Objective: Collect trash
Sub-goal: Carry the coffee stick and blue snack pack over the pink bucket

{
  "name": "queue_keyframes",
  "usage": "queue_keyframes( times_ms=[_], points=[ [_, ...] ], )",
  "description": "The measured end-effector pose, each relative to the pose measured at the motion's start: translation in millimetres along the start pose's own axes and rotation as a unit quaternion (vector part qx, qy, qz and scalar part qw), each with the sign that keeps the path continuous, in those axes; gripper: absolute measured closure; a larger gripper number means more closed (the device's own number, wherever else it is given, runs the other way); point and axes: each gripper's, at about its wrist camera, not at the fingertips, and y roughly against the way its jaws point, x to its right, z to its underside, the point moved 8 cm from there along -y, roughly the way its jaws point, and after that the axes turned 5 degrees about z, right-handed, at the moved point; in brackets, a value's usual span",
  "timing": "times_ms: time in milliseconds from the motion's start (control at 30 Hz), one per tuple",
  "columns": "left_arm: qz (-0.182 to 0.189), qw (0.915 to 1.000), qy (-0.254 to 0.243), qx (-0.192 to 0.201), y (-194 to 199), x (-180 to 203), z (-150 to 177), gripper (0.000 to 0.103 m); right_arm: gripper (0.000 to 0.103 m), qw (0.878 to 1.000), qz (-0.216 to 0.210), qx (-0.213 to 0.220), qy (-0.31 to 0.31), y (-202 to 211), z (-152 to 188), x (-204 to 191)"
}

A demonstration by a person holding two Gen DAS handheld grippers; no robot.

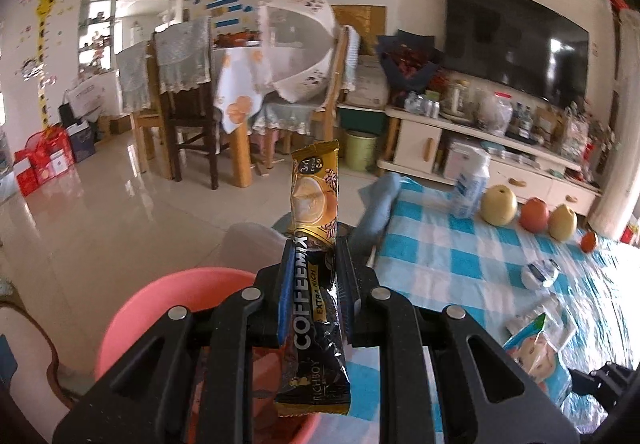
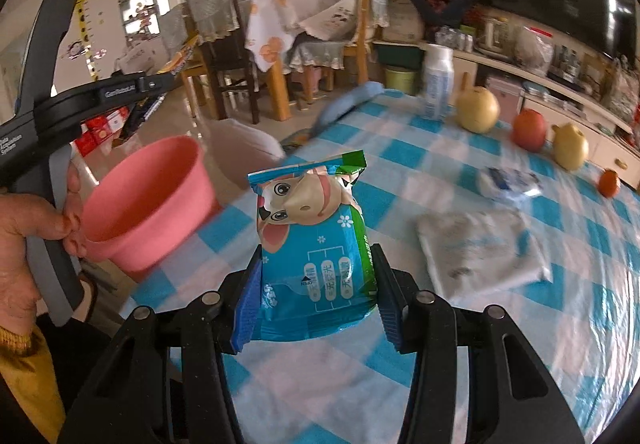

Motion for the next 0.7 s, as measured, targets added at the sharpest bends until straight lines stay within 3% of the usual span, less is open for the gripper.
queue_keyframes(
  times_ms=[700],
  points=[
    [-0.060,0.9941,0.088,-0.019,-3,-107,4,0.082,0.052,0.990,-0.071,-0.002,0.118,-51,-45,-154]
  ],
)
